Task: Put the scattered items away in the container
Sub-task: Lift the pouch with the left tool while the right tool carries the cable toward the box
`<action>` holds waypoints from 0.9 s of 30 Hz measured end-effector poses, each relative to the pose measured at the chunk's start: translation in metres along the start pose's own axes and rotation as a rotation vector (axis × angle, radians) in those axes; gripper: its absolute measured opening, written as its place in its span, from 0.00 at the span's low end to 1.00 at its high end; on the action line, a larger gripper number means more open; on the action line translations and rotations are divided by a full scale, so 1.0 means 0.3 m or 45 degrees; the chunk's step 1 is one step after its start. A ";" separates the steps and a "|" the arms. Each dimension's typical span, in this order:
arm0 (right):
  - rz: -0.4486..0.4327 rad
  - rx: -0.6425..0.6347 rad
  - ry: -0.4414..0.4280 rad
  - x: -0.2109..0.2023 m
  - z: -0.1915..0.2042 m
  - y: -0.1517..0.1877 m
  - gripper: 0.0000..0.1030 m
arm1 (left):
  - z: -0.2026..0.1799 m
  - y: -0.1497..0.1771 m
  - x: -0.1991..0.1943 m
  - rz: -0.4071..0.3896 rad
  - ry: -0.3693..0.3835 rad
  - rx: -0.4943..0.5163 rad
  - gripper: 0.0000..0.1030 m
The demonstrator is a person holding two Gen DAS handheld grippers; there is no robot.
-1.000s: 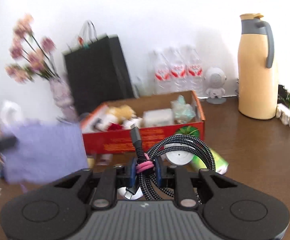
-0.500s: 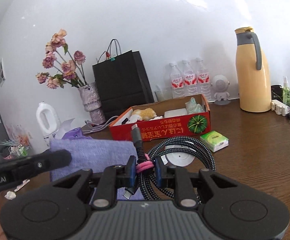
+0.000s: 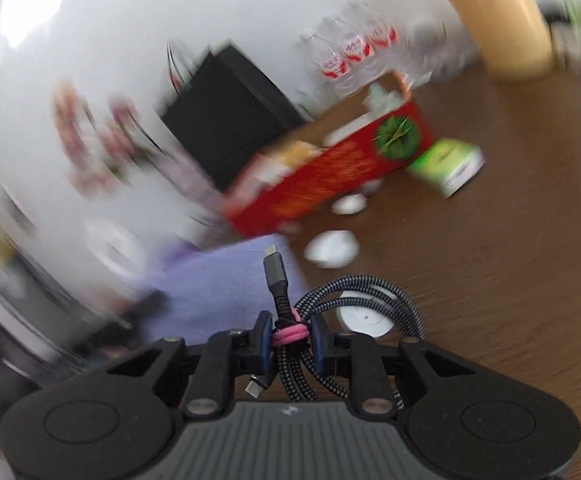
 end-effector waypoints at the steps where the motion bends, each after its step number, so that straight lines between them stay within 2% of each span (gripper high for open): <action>1: 0.037 -0.071 0.109 0.016 0.000 0.010 0.19 | 0.030 0.021 0.018 0.036 -0.031 -0.020 0.02; 2: 0.033 -0.041 0.058 0.022 0.003 0.011 0.18 | 0.060 0.033 0.031 0.065 -0.055 -0.044 0.02; 5: -0.023 0.148 -0.300 0.016 0.028 -0.017 0.18 | 0.120 0.038 0.036 0.074 -0.090 -0.073 0.02; 6: -0.012 0.160 -0.315 0.027 0.029 -0.019 0.18 | 0.130 0.035 0.035 0.073 -0.091 -0.076 0.02; 7: 0.029 0.049 -0.168 0.049 0.036 -0.018 0.18 | 0.138 0.034 0.036 0.071 -0.093 -0.077 0.02; 8: 0.043 -0.042 -0.081 0.065 0.043 -0.016 0.18 | 0.143 0.032 0.037 0.068 -0.093 -0.077 0.02; 9: 0.048 -0.043 -0.083 0.080 0.045 -0.012 0.18 | 0.145 0.030 0.038 0.066 -0.094 -0.078 0.02; 10: 0.074 -0.053 -0.039 0.094 0.046 -0.008 0.18 | 0.149 0.031 0.040 0.066 -0.097 -0.077 0.02; 11: 0.092 -0.158 0.048 0.100 0.067 -0.009 0.18 | 0.152 0.033 0.042 0.065 -0.100 -0.073 0.02; 12: 0.099 -0.230 0.049 0.105 0.097 -0.008 0.19 | 0.155 0.036 0.047 0.068 -0.103 -0.071 0.02; 13: 0.118 -0.217 -0.002 0.114 0.115 -0.008 0.19 | 0.161 0.041 0.052 0.075 -0.106 -0.074 0.02; 15: 0.143 -0.235 -0.006 0.140 0.134 -0.004 0.19 | 0.173 0.047 0.061 0.084 -0.107 -0.089 0.02; 17: 0.087 -0.168 -0.099 0.121 0.151 -0.016 0.19 | 0.181 0.047 0.060 0.077 -0.101 -0.096 0.02; 18: 0.073 -0.166 -0.095 0.108 0.156 -0.021 0.19 | 0.183 0.048 0.059 0.075 -0.097 -0.097 0.02; 19: 0.052 -0.143 -0.188 0.095 0.168 -0.027 0.18 | 0.186 0.049 0.061 0.075 -0.096 -0.100 0.02; 20: 0.018 -0.053 -0.351 0.077 0.172 -0.035 0.18 | 0.188 0.051 0.064 0.078 -0.095 -0.104 0.02; 22: -0.006 0.090 -0.516 0.060 0.158 -0.044 0.18 | 0.194 0.061 0.076 0.092 -0.094 -0.111 0.02; 23: -0.052 0.227 -0.730 0.049 0.151 -0.050 0.18 | 0.197 0.066 0.081 0.101 -0.094 -0.114 0.02; 24: -0.058 0.365 -0.824 0.059 0.124 -0.047 0.18 | 0.197 0.070 0.082 0.104 -0.094 -0.114 0.02; 25: 0.008 0.383 -0.647 0.090 0.087 -0.030 0.19 | 0.194 0.071 0.081 0.102 -0.091 -0.110 0.02; 26: 0.041 0.401 -0.529 0.112 0.056 -0.015 0.18 | 0.191 0.070 0.078 0.097 -0.085 -0.109 0.02; 27: 0.053 0.465 -0.496 0.131 0.024 0.000 0.18 | 0.187 0.069 0.076 0.091 -0.078 -0.109 0.02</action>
Point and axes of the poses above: each gripper's, at about its wrist camera, not at the fingertips, and x roughly the way its jaws point, z to its left, y to its underside, the point moved 9 cm from there along x, roughly the way its jaws point, and after that the axes turned 15 degrees about -y, right-handed, at the moved point
